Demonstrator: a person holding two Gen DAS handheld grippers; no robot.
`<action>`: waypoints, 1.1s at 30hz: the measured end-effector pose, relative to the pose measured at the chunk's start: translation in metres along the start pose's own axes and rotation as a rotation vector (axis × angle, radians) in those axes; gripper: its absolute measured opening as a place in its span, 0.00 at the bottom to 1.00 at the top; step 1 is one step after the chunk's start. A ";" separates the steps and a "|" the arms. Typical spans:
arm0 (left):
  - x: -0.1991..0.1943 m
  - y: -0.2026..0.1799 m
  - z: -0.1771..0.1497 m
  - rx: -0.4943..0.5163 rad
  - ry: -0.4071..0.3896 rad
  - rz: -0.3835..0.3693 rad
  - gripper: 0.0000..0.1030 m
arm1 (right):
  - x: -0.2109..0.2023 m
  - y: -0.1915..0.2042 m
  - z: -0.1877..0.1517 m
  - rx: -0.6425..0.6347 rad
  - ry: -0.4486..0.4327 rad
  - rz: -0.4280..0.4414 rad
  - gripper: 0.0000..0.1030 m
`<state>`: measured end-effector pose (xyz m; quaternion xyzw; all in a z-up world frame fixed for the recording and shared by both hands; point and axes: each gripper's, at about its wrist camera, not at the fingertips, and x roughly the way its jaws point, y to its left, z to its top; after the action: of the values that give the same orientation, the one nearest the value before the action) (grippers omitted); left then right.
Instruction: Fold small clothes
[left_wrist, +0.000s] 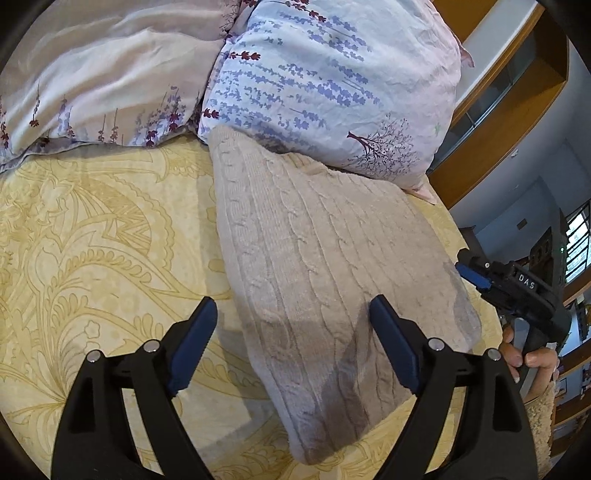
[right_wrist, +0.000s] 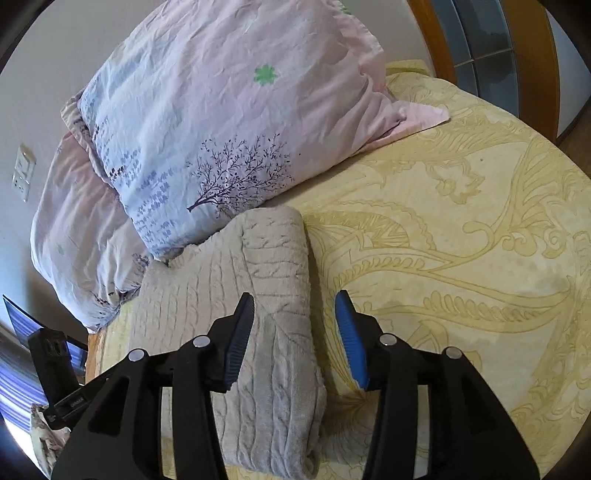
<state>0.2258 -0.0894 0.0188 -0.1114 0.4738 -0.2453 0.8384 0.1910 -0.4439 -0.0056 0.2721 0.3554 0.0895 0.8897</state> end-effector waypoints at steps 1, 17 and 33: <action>0.000 -0.001 0.000 0.001 0.000 0.002 0.82 | 0.001 0.000 0.000 0.003 0.002 0.004 0.51; 0.022 0.018 0.012 -0.153 0.068 -0.145 0.83 | 0.038 -0.016 0.011 0.125 0.194 0.116 0.66; 0.035 0.042 0.017 -0.300 0.075 -0.288 0.44 | 0.065 -0.006 0.004 0.111 0.323 0.349 0.33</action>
<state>0.2682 -0.0722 -0.0153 -0.2925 0.5150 -0.2930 0.7506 0.2413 -0.4273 -0.0442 0.3599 0.4453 0.2646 0.7760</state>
